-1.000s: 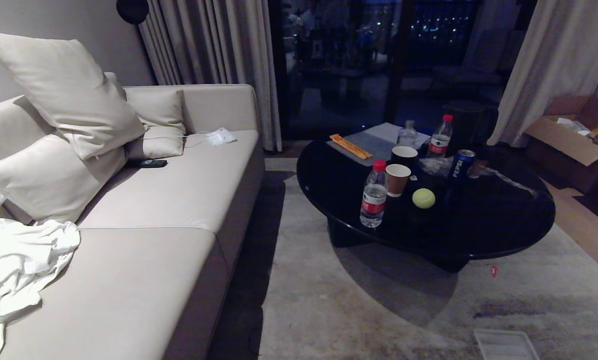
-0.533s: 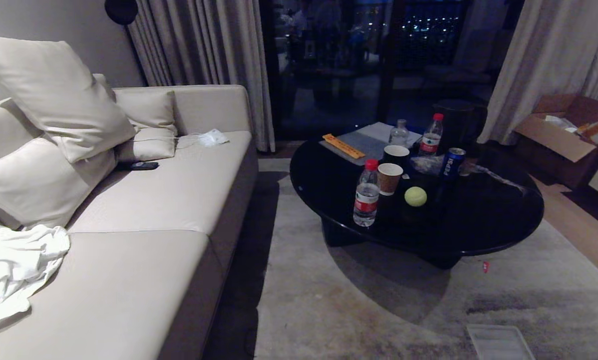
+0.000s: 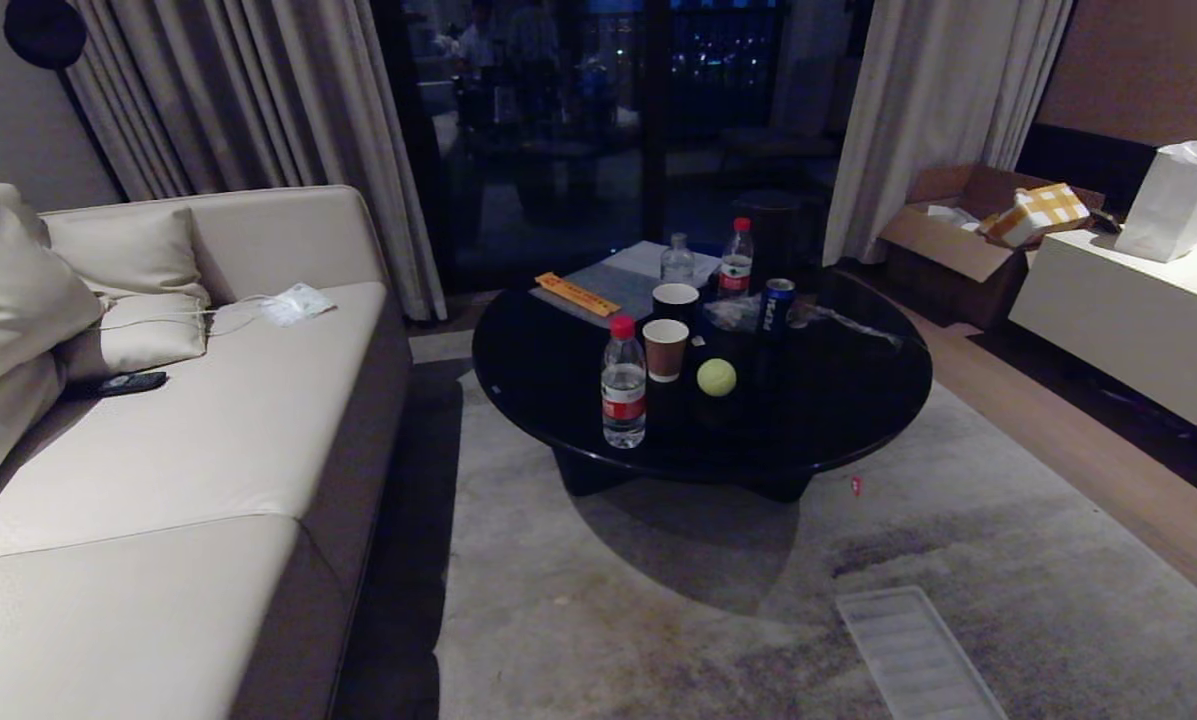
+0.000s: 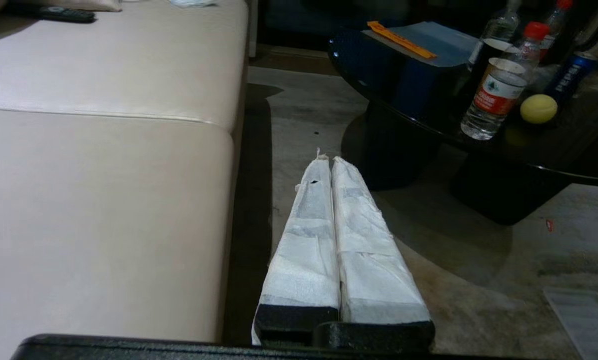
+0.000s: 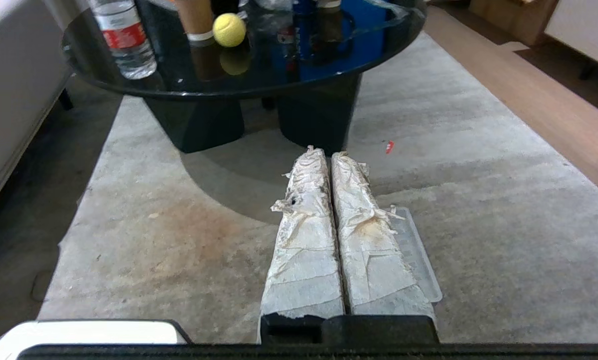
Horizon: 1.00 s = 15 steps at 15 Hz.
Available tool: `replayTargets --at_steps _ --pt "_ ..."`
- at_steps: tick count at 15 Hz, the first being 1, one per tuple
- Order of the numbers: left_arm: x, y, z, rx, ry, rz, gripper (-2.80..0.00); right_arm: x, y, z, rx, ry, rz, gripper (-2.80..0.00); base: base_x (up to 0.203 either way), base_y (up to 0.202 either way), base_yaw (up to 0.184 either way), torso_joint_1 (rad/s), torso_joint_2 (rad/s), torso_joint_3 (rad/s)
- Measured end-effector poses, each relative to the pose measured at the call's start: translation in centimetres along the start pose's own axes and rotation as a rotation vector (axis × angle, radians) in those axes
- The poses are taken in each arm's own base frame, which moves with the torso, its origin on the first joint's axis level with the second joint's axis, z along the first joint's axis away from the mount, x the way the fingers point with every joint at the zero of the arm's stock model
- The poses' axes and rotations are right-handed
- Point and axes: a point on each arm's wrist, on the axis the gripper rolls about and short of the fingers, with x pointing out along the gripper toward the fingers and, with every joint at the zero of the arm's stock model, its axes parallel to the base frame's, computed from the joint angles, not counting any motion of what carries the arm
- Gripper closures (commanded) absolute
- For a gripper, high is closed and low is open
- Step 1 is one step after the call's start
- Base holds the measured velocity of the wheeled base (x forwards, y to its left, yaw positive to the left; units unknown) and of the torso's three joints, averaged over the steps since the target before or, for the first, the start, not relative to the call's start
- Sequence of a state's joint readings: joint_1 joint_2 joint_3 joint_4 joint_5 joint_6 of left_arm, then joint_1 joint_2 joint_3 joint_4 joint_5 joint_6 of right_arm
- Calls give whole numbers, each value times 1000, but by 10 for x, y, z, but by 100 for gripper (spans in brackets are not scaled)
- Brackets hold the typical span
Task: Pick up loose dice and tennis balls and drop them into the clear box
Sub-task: Pick up the ball on the table
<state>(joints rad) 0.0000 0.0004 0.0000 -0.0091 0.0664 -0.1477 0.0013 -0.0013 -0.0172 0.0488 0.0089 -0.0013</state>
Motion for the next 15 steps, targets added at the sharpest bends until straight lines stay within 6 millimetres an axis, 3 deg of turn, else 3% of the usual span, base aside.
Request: replayTargets --at_steps 2,15 --pt "0 0 0 0 0 0 0 0 0 0 0 0 0 0 57 -1 -2 -1 1 -1" --pt "0 0 0 0 0 0 0 0 0 0 0 0 0 0 182 0 -1 3 2 3"
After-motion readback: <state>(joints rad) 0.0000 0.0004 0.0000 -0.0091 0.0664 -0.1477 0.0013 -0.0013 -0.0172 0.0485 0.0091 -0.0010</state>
